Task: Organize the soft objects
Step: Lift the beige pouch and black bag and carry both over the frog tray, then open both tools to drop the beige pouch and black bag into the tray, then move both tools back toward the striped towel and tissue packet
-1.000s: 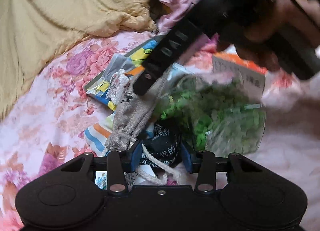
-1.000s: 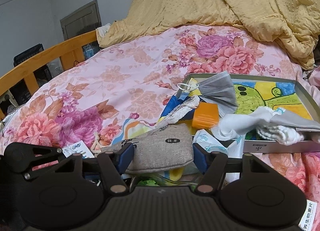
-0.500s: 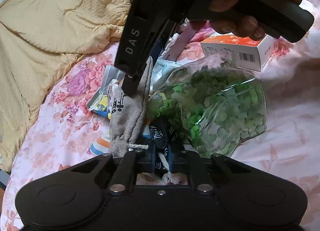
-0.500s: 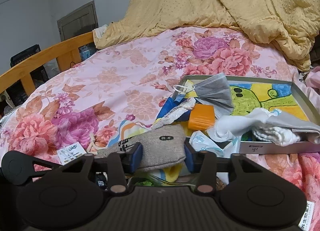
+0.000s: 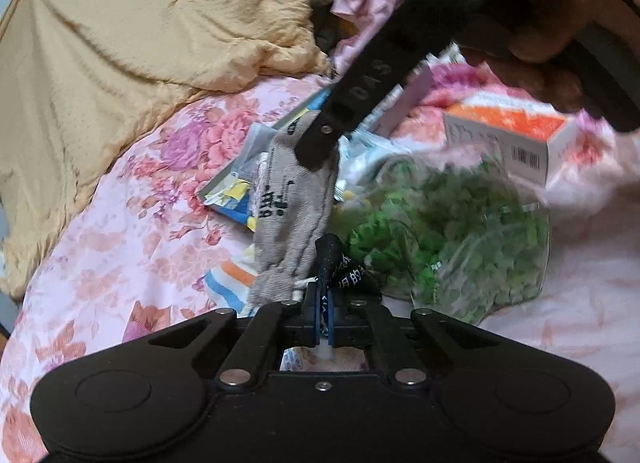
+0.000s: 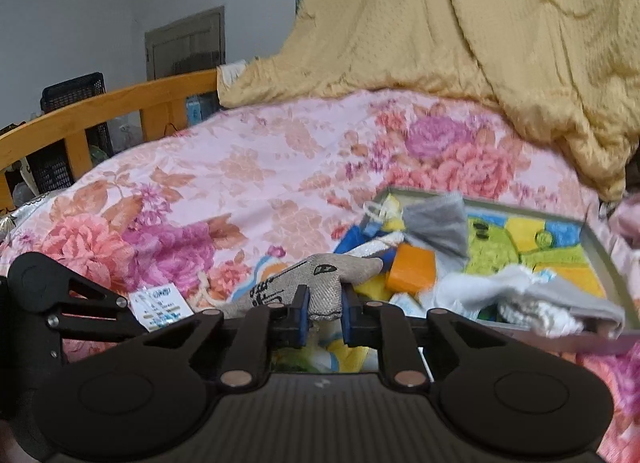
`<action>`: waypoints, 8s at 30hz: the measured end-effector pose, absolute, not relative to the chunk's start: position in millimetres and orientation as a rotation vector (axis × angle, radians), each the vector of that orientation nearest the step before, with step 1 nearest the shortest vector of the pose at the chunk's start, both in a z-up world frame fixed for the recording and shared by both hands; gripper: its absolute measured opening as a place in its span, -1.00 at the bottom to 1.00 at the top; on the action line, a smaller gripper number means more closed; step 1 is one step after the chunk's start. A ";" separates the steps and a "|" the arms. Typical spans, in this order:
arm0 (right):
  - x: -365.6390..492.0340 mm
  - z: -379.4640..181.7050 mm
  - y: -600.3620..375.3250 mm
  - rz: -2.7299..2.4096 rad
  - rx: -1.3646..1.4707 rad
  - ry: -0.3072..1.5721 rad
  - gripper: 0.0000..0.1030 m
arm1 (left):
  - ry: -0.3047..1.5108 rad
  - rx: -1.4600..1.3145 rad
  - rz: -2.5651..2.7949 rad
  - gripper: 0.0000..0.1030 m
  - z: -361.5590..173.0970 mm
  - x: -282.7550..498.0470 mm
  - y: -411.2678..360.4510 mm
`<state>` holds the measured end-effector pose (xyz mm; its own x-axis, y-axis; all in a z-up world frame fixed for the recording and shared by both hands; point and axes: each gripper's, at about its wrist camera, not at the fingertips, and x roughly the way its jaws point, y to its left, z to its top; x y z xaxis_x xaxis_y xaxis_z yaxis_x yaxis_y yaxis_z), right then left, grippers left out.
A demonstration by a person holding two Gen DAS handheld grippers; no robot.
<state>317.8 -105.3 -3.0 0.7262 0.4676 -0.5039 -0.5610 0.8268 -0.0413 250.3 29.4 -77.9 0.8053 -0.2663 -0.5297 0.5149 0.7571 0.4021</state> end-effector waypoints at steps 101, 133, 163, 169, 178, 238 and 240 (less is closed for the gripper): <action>399.5 32.0 -292.0 0.169 0.154 0.425 0.66 | 0.525 -0.097 -0.188 0.40 11.7 412.9 -67.8; 209.8 60.5 -237.1 0.227 0.067 0.326 0.99 | 0.379 -0.175 -0.058 0.98 35.2 211.3 2.9; 142.2 30.1 -213.3 0.234 -0.006 0.465 0.99 | 0.476 0.004 0.072 0.98 0.6 111.1 15.3; 140.2 23.3 -207.5 0.245 -0.030 0.509 0.99 | 0.489 -0.005 0.094 0.98 -0.3 109.0 17.7; 140.7 16.1 -194.8 0.271 -0.083 0.533 0.99 | 0.515 -0.020 0.124 0.98 -2.7 112.2 20.7; 223.2 14.7 -179.9 0.299 -0.158 0.475 0.99 | 0.604 -0.040 0.107 0.98 -12.9 219.7 43.9; 229.6 12.1 -179.6 0.298 -0.173 0.475 0.99 | 0.607 -0.033 0.093 0.98 -15.7 226.7 43.6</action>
